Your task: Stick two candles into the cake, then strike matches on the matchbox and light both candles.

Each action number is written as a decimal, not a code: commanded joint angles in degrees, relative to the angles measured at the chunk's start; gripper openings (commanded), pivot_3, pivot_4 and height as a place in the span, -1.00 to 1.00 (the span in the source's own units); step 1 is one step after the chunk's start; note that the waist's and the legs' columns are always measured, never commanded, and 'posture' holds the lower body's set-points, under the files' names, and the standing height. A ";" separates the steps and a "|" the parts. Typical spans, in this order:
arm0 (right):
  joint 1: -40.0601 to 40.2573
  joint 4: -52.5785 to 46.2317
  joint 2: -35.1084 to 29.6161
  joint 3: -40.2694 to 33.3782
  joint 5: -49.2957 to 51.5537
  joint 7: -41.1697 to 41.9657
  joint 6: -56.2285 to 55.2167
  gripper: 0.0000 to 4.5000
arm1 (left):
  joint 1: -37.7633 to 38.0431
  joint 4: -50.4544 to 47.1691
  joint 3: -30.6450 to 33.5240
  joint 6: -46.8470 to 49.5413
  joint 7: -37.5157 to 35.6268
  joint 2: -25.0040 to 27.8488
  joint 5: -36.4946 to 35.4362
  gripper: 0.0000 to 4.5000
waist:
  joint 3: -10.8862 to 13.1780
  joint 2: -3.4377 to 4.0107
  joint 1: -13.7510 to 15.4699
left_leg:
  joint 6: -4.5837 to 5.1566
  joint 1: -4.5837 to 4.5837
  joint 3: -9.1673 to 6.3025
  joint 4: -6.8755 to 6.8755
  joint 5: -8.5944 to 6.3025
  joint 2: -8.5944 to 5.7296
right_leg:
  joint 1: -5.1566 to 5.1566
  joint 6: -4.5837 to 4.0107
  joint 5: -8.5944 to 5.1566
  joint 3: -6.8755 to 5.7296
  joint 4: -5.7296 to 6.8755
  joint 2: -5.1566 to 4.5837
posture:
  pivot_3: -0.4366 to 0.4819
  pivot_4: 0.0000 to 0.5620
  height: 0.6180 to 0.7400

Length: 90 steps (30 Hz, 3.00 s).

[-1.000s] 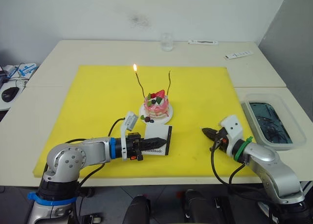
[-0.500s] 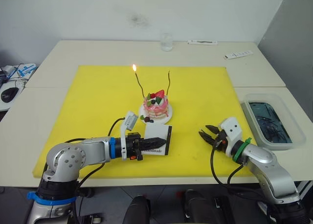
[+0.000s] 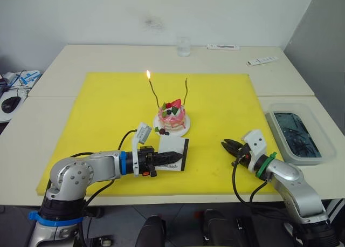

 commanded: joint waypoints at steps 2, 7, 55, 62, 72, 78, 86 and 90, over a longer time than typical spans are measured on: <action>0.62 -0.04 0.02 0.00 -0.26 -0.01 -0.47 -0.99 | -0.66 -0.98 1.21 0.01 -0.34 0.66 -0.93 -1.00 | 0.00 0.00 0.00 | 0.00 0.00 0.00 0.00 0.00 0.00 | 0.00 0.00 0.00 0.00 0.00 0.00 | -0.05 -0.47 1.00; 1.06 -1.76 -0.67 -0.70 0.68 0.72 0.11 -0.99 | -0.65 -0.79 1.43 0.09 -0.07 0.57 -1.06 -1.00 | 0.00 0.00 0.01 | 0.00 0.01 0.00 -0.01 0.00 0.00 | 0.01 0.00 0.00 0.00 0.00 0.00 | -0.05 -0.47 1.00; -22.73 -17.47 -13.28 14.18 -0.80 13.03 11.42 -0.99 | -7.97 3.39 0.57 -1.52 4.99 -8.18 1.79 -1.00 | 0.00 -0.02 0.14 | 0.00 -0.11 -0.09 -0.01 0.00 -0.02 | -0.04 0.28 0.16 -0.10 -0.03 -0.01 | -0.05 -0.47 1.00; -23.33 -16.36 -13.05 15.66 -2.59 13.88 10.61 -0.99 | -7.99 3.21 0.53 -1.15 4.55 -8.31 1.01 -1.00 | 0.00 -0.02 0.14 | 0.00 -0.12 -0.11 -0.01 0.00 -0.02 | -0.04 0.28 0.16 -0.12 -0.03 -0.01 | -0.05 -0.47 1.00; -21.49 -13.82 -14.18 20.85 -7.41 17.59 5.89 -0.99 | -8.93 2.67 1.59 -0.76 4.44 -8.57 -0.01 -1.00 | 0.00 -0.02 0.13 | -0.01 -0.12 -0.11 -0.01 0.00 -0.02 | -0.04 0.28 0.16 -0.12 -0.04 -0.02 | -0.05 -0.47 1.00; -16.77 -19.05 -18.50 23.44 -6.91 23.98 2.95 -0.99 | -10.98 3.19 5.46 -2.38 6.09 -8.38 -1.14 -1.00 | 0.01 -0.03 0.24 | -0.01 -0.11 -0.13 -0.02 0.00 -0.02 | -0.03 0.27 0.16 -0.15 -0.04 -0.02 | -0.05 -0.47 1.00; -14.07 -23.59 -22.35 16.02 -1.67 26.00 6.33 -0.99 | -8.44 0.28 7.64 -0.39 7.97 -6.25 -5.20 -1.00 | 0.01 -0.03 -0.01 | -0.01 -0.14 -0.17 0.04 0.00 -0.04 | -0.03 0.33 0.19 -0.21 -0.03 -0.06 | -0.05 -0.47 1.00; -14.17 -23.64 -21.84 13.36 -0.01 25.14 8.45 -0.99 | -6.90 -0.34 6.74 -0.82 7.82 -5.76 -4.61 -1.00 | 0.01 -0.04 0.17 | -0.01 -0.12 -0.20 0.04 0.01 -0.04 | -0.02 0.31 0.18 -0.23 0.01 -0.03 | -0.05 -0.47 1.00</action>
